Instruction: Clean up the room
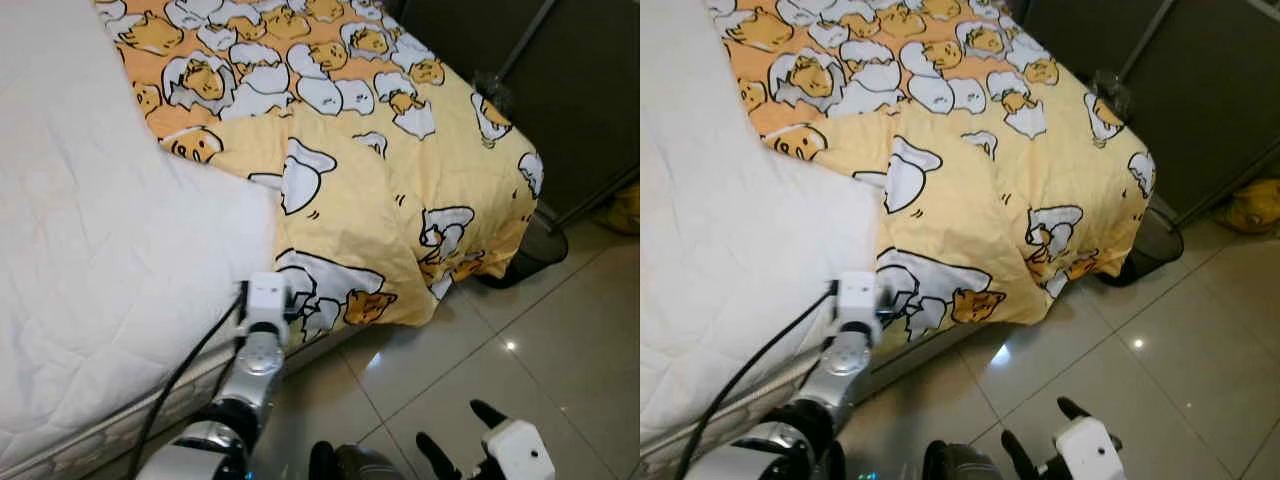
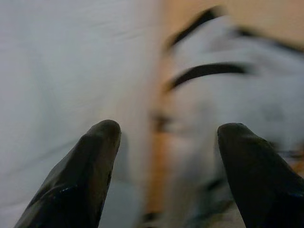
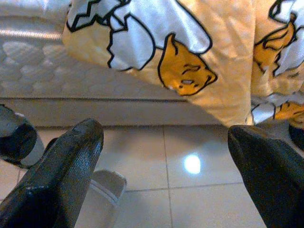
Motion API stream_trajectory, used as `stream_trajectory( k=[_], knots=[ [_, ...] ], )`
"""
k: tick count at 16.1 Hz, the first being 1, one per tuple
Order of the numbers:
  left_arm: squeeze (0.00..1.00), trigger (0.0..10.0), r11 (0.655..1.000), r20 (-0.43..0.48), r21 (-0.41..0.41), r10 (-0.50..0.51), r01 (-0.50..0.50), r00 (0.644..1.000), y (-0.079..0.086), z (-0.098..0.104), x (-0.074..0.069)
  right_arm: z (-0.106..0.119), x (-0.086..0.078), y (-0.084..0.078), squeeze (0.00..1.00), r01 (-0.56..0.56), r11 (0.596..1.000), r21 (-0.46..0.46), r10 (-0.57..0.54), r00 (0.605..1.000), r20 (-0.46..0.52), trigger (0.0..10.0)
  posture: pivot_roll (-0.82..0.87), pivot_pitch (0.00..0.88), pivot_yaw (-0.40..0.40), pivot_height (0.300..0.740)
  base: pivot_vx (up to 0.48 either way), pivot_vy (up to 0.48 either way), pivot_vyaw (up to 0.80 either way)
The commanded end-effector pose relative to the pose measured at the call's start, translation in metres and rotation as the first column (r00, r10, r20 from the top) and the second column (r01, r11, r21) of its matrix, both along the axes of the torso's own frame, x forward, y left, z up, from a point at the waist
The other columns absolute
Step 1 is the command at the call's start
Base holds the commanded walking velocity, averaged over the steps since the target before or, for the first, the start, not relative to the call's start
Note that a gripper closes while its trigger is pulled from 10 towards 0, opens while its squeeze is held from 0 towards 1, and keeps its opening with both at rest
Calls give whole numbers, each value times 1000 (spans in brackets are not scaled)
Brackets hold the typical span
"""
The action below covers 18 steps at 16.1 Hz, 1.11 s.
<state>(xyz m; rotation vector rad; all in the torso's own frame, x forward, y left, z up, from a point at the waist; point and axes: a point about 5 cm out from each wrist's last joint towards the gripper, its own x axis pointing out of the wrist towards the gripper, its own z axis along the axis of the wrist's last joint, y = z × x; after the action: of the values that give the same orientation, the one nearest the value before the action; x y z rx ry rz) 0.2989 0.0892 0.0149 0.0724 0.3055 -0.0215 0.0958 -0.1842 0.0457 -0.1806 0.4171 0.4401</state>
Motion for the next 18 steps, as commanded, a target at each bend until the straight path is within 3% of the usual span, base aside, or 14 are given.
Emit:
stream_trajectory(
  k=[1, 3, 5, 6, 8, 10, 12, 15, 16, 17, 18],
  knots=[
    [0, 10000, 998, 19, -37, -52, 53, 998, -14, 2, -2, 0, -3, -3, 0, 5, 1000, -22, -5, 1000, -4, 10000, -236, 186, -172, 740, 0, 0, 0],
    [0, 10000, 994, -67, 55, -86, 89, 994, -23, -13, -15, -1, -5, -2, 0, 4, 1000, -18, -4, 1000, -12, 10000, -239, 192, -172, 740, 0, 0, 0],
    [0, 10000, 989, -112, 137, -42, 57, 993, -18, -18, -16, 0, -6, -2, 0, 2, 1000, -19, -3, 1000, -15, 10000, -255, 203, -177, 740, 0, 0, 0],
    [0, 10000, 975, -109, 223, 16, 9, 994, -10, -18, -13, 1, -8, -2, 0, 0, 1000, -21, 0, 1000, -21, 10000, -279, 214, -187, 740, 0, 0, 0],
    [0, 10000, 948, -58, 307, 107, -84, 993, 4, -10, -5, 3, -13, -3, 0, -4, 1000, -27, 3, 999, -33, 10000, -303, 222, -193, 740, 0, 0, 0],
    [0, 10000, 949, -16, 292, 129, -119, 992, 6, -4, 0, 3, -19, -5, 0, 7, 999, -34, -9, 999, -43, 10000, -307, 228, -191, 740, 0, 0, 0],
    [0, 10000, 968, -22, 226, 119, -111, 993, 2, -5, -3, 3, -22, -7, 0, 13, 999, -36, -15, 999, -51, 10000, -300, 237, -192, 740, 0, 0, 0],
    [0, 10000, 1000, -120, 10, -22, 23, 993, -30, -11, -11, 3, -22, -3, 0, 6, 1000, -29, -7, 998, -62, 10000, -301, 250, -200, 740, 0, 0, 0],
    [0, 10000, 999, -142, 22, -36, 40, 989, -33, -13, -13, 3, -22, -2, 0, 5, 1000, -29, -6, 998, -61, 10000, -302, 253, -204, 740, 0, 0, 0],
    [0, 1843, 998, -182, 19, -54, 58, 982, -35, -17, -16, 3, -22, -2, 0, 3, 1000, -28, -5, 998, -62, 10000, -304, 254, -206, 740, 0, 0, 0],
    [0, 0, 997, -227, 15, -66, 71, 972, -36, -22, -19, 3, -22, -2, 0, 1, 1000, -29, -2, 998, -64, 10000, -307, 256, -206, 740, 0, 0, 0]
  ],
)
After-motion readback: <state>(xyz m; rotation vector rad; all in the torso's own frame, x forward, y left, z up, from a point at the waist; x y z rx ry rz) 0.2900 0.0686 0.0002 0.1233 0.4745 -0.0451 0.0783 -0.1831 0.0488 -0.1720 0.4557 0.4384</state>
